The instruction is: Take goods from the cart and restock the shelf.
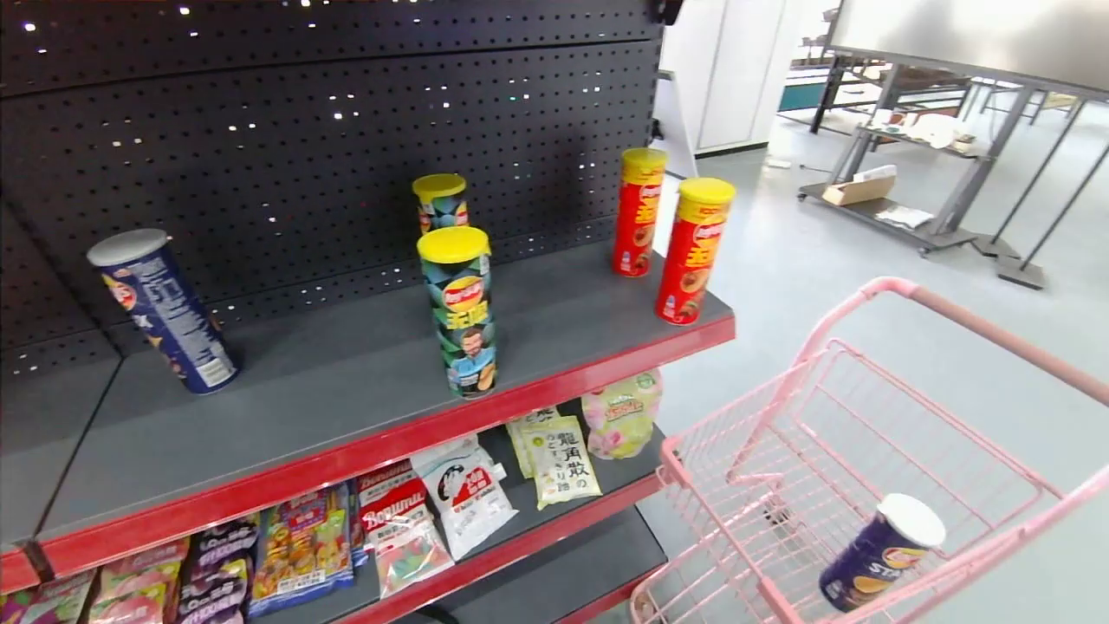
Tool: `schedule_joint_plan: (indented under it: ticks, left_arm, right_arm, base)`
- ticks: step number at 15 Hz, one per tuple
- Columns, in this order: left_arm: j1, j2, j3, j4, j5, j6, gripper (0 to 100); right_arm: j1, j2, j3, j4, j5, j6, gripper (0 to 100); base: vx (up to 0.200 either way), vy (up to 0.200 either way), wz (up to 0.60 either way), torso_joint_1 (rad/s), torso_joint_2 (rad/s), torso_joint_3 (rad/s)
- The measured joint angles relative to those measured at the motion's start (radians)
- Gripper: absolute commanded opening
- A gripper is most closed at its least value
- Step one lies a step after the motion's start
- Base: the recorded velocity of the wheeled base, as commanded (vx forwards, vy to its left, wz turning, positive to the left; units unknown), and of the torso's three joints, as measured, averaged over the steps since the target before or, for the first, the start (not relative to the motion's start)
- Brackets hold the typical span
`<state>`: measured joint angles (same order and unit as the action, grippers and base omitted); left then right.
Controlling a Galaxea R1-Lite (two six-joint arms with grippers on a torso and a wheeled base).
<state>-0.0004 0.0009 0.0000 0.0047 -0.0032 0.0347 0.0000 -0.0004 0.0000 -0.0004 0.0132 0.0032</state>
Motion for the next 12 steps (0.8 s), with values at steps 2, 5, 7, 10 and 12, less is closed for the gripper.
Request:
schedule_joint_plan:
  ticks: [2,5,7,10,12]
  left_arm:
    - [0.000,0.000,0.000,0.000,0.000,0.000,100]
    - [0.000,0.000,0.000,0.000,0.000,0.000,100]
    - [0.000,0.000,0.000,-0.001,0.000,0.000,100]
    - [0.000,0.000,0.000,0.000,0.000,-0.001,100]
    - [0.000,0.000,0.000,0.000,0.000,-0.001,100]
  right_arm:
    - [0.000,0.000,0.000,0.000,0.000,0.000,100]
    - [0.000,0.000,0.000,0.000,0.000,0.000,100]
    - [0.000,0.000,0.000,0.001,0.000,0.001,100]
    - [-0.002,0.013,0.000,0.002,0.000,-0.011,100]
    - [-0.002,0.023,-0.004,0.001,0.008,0.000,100]
  base:
    - [0.000,0.000,-0.60,0.007,0.00,0.002]
    - [0.000,0.000,-0.40,0.002,0.00,0.002]
    - [0.000,0.000,0.00,0.000,0.00,0.000]
    - [0.000,0.000,0.00,0.000,0.00,0.000]
    - [0.000,0.000,0.00,0.000,0.00,0.000]
